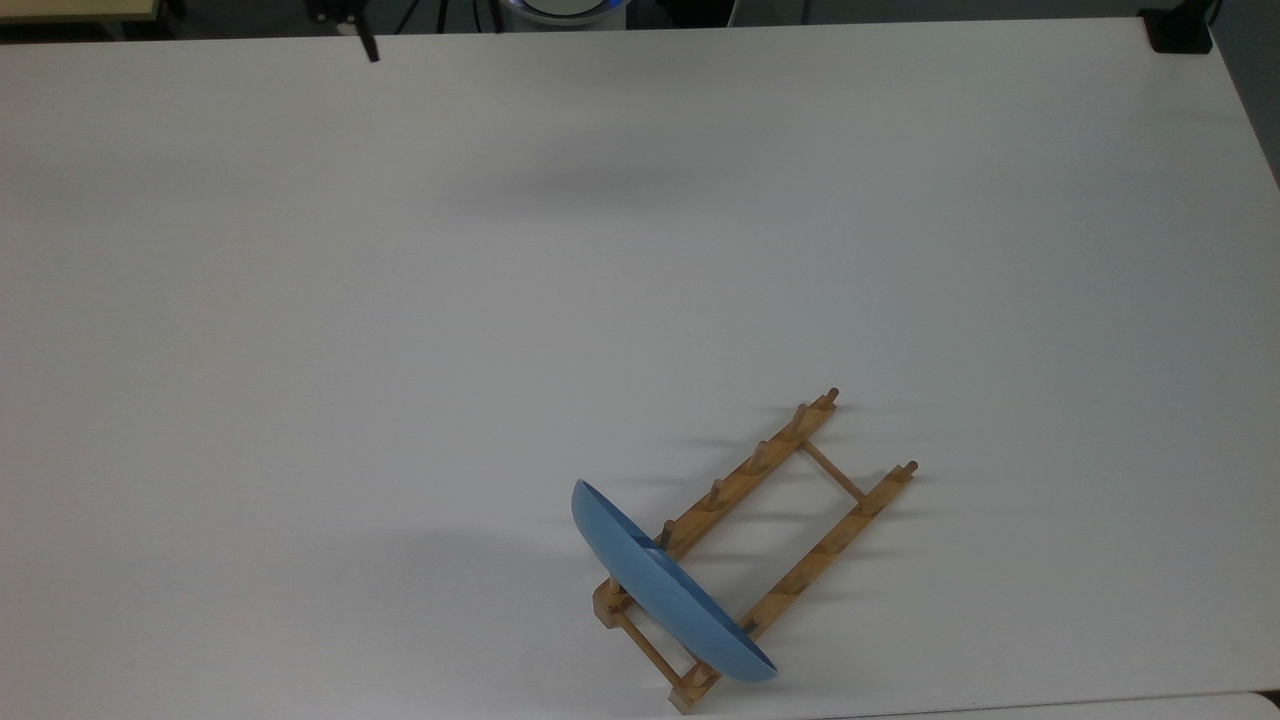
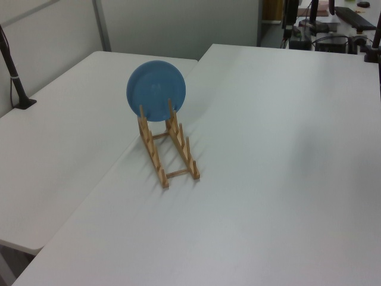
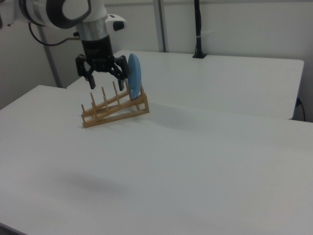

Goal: Pick plate from plate rack
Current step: 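Lower the open gripper toward the rim of the blue plate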

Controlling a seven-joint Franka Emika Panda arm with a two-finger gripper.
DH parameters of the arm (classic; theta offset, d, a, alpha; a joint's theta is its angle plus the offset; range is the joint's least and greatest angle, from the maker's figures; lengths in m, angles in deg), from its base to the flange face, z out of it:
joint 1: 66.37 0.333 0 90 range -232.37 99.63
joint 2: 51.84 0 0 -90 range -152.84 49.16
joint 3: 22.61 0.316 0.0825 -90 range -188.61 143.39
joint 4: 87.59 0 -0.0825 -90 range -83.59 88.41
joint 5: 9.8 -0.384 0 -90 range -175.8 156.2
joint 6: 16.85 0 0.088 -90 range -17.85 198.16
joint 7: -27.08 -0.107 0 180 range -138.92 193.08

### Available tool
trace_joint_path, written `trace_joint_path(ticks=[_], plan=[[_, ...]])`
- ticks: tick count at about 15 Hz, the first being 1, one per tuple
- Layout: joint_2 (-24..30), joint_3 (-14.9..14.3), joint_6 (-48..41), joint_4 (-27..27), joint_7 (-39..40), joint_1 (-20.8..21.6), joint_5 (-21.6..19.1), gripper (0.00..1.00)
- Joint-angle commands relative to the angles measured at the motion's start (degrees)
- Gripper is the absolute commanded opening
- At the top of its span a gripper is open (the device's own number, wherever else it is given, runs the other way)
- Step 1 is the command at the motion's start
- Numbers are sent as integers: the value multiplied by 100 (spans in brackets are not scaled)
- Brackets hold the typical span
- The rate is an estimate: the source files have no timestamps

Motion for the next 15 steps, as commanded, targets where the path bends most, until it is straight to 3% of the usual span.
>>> trace_joint_path(ticks=[1,6,10,12,15], plan=[[-594,-34,520,-587,100,78,392,100],[-875,-43,2225,-570,-154,78,208,100],[-1227,9,3676,-535,-1513,104,-311,100],[-1578,19,4405,-535,-2226,314,-215,100],[-1974,18,5364,-535,-2518,552,-293,100]])
